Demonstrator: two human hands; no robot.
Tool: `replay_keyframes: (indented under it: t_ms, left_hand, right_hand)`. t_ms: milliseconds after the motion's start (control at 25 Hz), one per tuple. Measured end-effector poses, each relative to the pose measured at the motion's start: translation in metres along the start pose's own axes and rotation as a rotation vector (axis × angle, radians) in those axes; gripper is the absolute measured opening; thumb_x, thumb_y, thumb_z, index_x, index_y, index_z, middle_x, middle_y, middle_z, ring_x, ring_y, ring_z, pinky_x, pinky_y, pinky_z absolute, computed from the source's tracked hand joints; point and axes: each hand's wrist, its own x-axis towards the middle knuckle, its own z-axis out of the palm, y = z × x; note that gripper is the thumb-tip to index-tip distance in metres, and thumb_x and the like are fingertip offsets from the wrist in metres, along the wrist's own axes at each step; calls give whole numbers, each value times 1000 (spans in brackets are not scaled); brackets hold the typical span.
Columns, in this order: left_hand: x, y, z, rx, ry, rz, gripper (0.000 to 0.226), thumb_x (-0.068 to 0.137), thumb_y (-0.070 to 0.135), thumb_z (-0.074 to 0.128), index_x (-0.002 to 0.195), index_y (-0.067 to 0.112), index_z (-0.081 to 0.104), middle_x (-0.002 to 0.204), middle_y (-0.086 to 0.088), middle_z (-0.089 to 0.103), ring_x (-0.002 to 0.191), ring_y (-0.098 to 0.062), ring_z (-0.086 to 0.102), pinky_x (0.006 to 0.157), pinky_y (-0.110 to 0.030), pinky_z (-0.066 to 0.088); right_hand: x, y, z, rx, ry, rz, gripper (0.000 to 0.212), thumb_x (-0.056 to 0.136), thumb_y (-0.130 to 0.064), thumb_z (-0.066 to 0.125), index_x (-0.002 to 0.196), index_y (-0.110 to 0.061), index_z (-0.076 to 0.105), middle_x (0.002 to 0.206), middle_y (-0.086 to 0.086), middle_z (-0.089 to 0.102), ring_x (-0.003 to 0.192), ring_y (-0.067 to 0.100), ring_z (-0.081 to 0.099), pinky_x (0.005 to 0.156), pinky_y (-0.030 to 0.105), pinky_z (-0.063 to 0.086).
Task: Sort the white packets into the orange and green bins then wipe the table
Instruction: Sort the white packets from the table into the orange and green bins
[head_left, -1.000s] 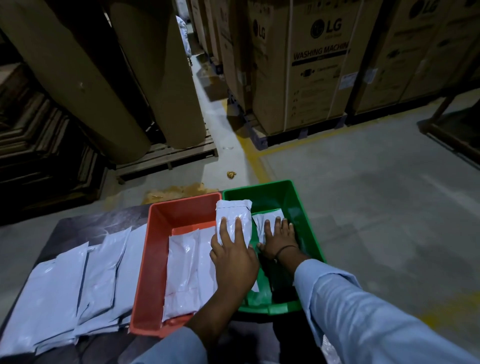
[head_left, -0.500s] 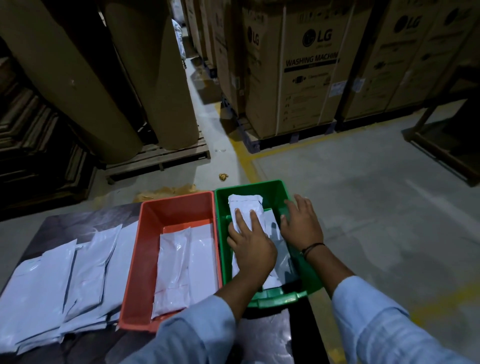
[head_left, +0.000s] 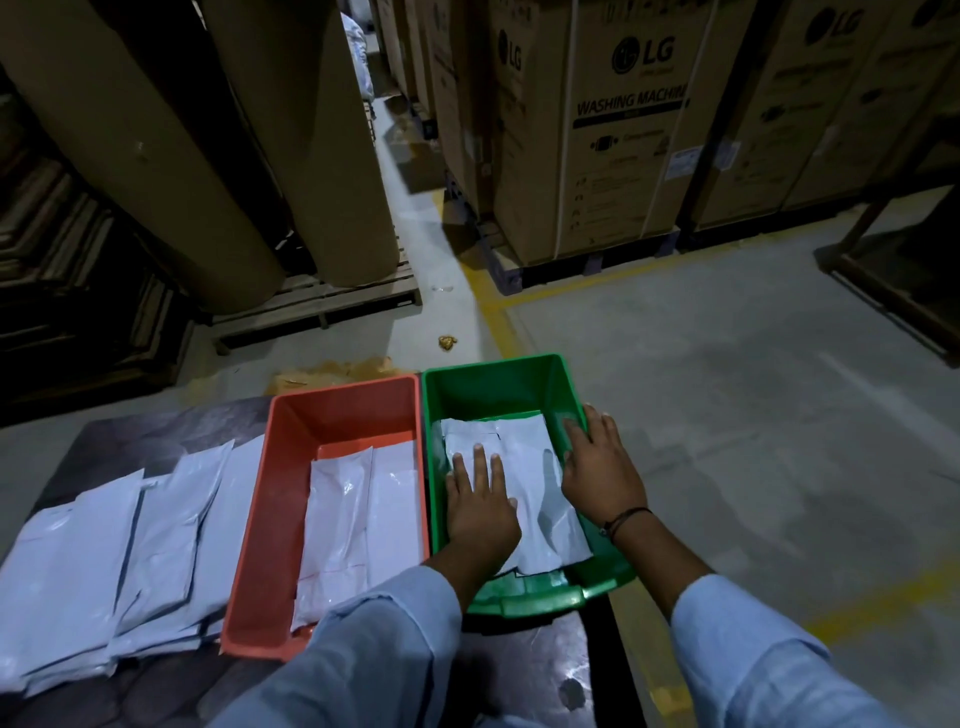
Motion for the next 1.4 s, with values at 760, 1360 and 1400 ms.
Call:
replay_keyframes:
  t_ms: [760, 1360, 1400]
  left_hand:
    - [-24, 20, 7, -149, -350, -67, 81, 105, 51, 25, 156, 5, -19, 156, -25, -36, 145, -49, -28, 122, -57, -9]
    - [-35, 3, -44, -43, -80, 133, 80, 103, 52, 36, 160, 9, 0, 166, -22, -8, 153, -43, -4, 123, -52, 3]
    - [-42, -2, -55, -53, 11, 170, 77, 102, 52, 38, 161, 12, 7, 167, -20, 0, 154, -41, 1, 124, -50, 5]
  right_hand:
    - [-4, -7, -3, -104, -7, -103, 78, 76, -2, 53, 151, -10, 37, 164, 19, 14, 150, 41, 13, 112, 48, 36]
    - [-11, -18, -15, -191, -68, -64, 69, 89, -19, 51, 154, -17, 29, 166, 15, 1, 151, 41, 1, 120, 52, 17]
    - [-12, -22, -14, -177, -32, -52, 68, 90, -22, 52, 154, -17, 30, 166, 16, 3, 151, 42, 0, 120, 54, 12]
